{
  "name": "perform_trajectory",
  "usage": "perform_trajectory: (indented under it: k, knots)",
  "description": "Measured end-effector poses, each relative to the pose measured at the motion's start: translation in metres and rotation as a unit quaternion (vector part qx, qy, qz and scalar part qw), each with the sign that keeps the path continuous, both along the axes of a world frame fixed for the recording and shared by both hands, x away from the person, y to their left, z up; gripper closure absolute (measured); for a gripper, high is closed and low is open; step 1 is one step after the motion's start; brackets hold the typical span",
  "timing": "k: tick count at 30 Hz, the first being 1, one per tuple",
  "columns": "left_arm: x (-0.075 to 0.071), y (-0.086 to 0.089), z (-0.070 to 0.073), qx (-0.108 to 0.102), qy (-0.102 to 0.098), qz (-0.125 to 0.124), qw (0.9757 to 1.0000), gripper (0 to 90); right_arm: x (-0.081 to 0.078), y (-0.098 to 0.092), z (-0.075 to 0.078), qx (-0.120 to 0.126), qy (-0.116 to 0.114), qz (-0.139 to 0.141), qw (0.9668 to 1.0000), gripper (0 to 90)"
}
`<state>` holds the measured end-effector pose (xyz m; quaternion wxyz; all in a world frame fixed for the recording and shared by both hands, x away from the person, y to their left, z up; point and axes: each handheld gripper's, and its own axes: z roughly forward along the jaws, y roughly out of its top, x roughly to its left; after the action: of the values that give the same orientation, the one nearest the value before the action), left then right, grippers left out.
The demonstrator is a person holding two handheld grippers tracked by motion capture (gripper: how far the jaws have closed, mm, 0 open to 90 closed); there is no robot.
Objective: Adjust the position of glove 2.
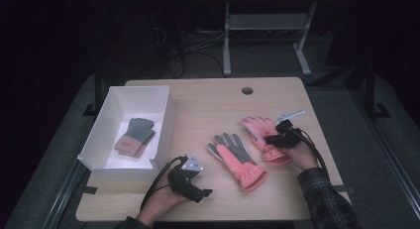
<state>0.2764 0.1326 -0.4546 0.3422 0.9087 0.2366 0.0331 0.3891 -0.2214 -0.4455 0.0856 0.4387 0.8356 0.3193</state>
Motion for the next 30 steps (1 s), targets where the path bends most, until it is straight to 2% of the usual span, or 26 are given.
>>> perform_trajectory:
  k: [6,17,22,25,30]
  knots:
    - [0.000,0.000,-0.001,-0.001,0.000,0.000,1.0000,16.0,-0.003,-0.006,0.008,0.019,-0.005,-0.002,0.9998,88.4]
    - [0.001,0.000,-0.001,0.001,0.001,-0.002,1.0000,16.0,-0.016,-0.010,0.035,0.049,-0.028,-0.001,0.9984,88.5]
    - [0.001,0.000,-0.001,0.001,0.002,-0.001,1.0000,16.0,-0.023,-0.008,0.049,0.056,-0.039,0.002,0.9977,88.5]
    - [0.001,0.001,0.000,0.003,-0.002,-0.001,1.0000,16.0,-0.028,-0.003,0.058,0.057,-0.040,0.007,0.9976,88.5]
    - [0.001,0.001,0.000,0.001,0.000,0.000,1.0000,16.0,-0.036,0.007,0.068,0.073,-0.039,0.015,0.9964,88.5]
